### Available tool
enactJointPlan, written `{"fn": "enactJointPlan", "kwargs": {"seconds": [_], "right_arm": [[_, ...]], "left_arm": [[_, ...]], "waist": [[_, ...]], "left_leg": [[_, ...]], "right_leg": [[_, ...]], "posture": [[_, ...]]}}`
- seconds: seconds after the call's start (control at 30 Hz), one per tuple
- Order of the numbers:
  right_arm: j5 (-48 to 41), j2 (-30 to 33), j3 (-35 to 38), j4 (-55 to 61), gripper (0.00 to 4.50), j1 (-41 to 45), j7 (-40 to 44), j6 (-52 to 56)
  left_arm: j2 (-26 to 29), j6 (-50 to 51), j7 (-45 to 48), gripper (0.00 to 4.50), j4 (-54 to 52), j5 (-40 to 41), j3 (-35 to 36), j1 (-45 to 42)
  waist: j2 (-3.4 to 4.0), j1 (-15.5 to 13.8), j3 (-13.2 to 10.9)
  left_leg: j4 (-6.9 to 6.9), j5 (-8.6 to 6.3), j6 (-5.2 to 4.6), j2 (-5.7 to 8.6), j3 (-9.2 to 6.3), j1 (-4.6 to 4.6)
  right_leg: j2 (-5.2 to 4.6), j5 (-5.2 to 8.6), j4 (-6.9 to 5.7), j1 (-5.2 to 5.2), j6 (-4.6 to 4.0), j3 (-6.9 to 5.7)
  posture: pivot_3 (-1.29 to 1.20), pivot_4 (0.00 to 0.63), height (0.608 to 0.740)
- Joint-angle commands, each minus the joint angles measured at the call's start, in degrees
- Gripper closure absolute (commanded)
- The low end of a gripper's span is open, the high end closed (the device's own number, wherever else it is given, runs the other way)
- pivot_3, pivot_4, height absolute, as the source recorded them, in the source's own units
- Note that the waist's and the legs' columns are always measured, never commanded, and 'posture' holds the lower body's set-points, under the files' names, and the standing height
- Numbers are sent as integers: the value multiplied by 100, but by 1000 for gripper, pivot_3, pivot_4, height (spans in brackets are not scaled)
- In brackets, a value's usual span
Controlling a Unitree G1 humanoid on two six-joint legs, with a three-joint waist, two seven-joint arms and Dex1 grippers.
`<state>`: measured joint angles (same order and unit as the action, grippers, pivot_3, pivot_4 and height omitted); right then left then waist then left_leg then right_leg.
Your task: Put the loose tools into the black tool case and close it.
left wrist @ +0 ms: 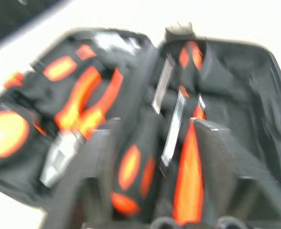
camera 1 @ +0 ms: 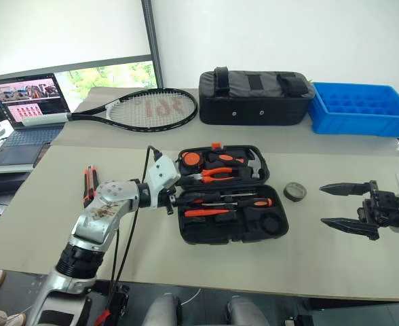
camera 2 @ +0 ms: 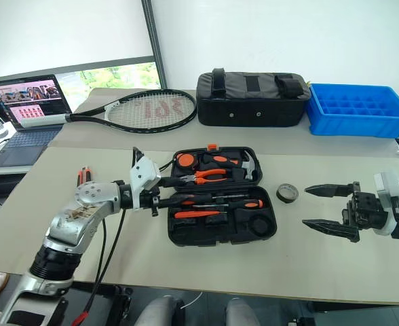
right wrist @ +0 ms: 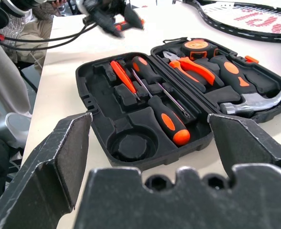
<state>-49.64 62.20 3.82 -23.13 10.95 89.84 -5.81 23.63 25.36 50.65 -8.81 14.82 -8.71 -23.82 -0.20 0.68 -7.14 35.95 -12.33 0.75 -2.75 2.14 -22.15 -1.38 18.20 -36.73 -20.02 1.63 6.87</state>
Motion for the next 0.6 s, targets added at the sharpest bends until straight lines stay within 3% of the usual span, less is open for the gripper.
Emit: {"fn": "enactJointPlan", "kwargs": {"seconds": [0.03, 0.07, 0.1, 0.33, 0.6], "right_arm": [[-30, -25, 233, 78, 0, 49, 266, -144], [-29, -27, 244, 87, 0, 35, 266, -147], [-30, -28, 250, 92, 0, 26, 266, -148], [-22, -26, 316, 122, 0, -47, 266, -151], [-9, -23, 362, 175, 0, -97, 266, -117]], "left_arm": [[-192, -270, -255, 3863, 93, -144, -181, 191], [-267, -224, -332, 4273, 98, -135, -212, 225], [-316, -190, -378, 4401, 96, -125, -223, 244], [-287, -228, -451, 4401, 215, -361, -509, 357], [141, -310, -232, 4401, 267, -841, -1061, 578]], "waist": [[0, 15, 0], [0, 21, 0], [0, 25, 0], [1, 27, 0], [3, 20, 2]], "left_leg": [[-2, 0, 0, 0, -1, 0], [-3, 0, 0, -1, -1, 1], [-4, 0, 0, -2, -1, 2], [-2, 0, 0, -1, -1, 6], [-2, 0, 0, -1, 0, 8]], "right_leg": [[1, 0, 0, 0, 0, 0], [3, 0, 0, -1, -1, 2], [4, 0, -1, -1, -1, 3], [5, 0, -5, 0, -1, 5], [4, 0, -4, 3, -1, 5]], "posture": [[0, 150, 708], [0, 150, 708], [0, 150, 708], [0, 150, 708], [0, 150, 708]]}}
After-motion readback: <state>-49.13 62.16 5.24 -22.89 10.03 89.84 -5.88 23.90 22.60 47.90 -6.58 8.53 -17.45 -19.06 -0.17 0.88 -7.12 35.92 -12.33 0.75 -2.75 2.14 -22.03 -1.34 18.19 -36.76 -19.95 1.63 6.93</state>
